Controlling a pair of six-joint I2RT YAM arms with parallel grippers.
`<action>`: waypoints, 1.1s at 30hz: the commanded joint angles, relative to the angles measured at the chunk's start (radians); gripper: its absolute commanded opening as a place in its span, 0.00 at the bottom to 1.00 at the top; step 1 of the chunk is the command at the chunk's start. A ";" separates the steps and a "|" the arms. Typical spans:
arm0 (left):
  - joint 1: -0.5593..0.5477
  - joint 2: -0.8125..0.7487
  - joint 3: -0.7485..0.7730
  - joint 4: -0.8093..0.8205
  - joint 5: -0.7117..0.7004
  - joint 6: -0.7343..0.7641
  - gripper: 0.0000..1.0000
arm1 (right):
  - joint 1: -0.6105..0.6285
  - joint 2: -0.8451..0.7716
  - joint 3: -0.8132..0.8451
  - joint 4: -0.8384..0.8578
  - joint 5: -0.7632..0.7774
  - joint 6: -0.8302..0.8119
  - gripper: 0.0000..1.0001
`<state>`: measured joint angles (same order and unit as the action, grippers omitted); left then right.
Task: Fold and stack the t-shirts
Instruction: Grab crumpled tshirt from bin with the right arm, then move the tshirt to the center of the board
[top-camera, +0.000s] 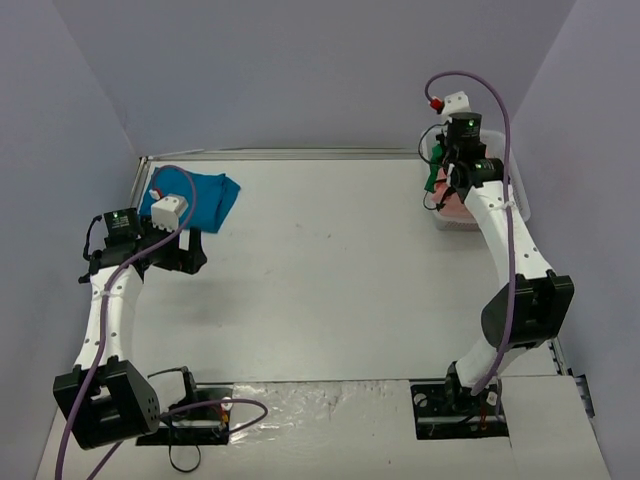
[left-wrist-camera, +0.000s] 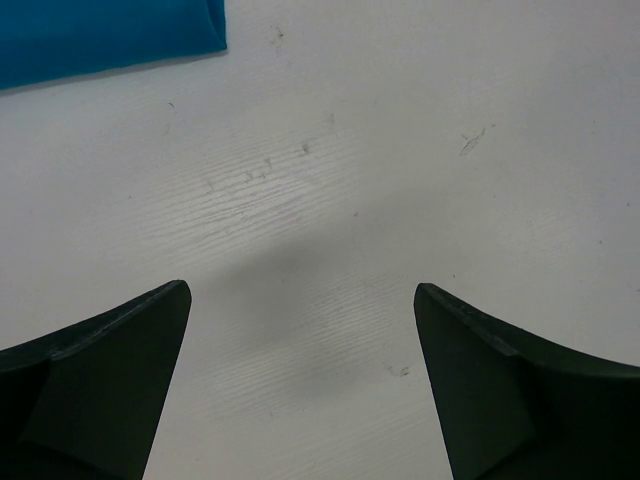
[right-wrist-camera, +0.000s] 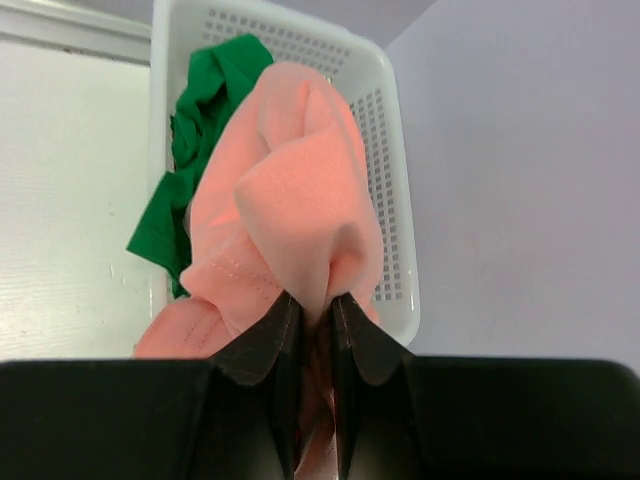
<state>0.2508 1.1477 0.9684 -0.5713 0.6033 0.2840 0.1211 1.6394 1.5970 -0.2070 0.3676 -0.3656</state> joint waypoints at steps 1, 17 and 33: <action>0.007 -0.025 0.009 -0.007 0.026 0.004 0.94 | 0.044 -0.064 0.118 -0.028 0.036 -0.030 0.00; 0.007 -0.032 0.007 0.002 0.029 -0.006 0.94 | 0.195 -0.187 0.480 -0.353 -0.404 0.013 0.00; 0.021 -0.029 0.007 -0.002 0.039 0.000 0.94 | 0.229 -0.155 0.101 -0.509 -1.030 -0.059 0.02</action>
<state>0.2642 1.1343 0.9684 -0.5728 0.6140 0.2798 0.3260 1.4109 1.7287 -0.7311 -0.5842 -0.3786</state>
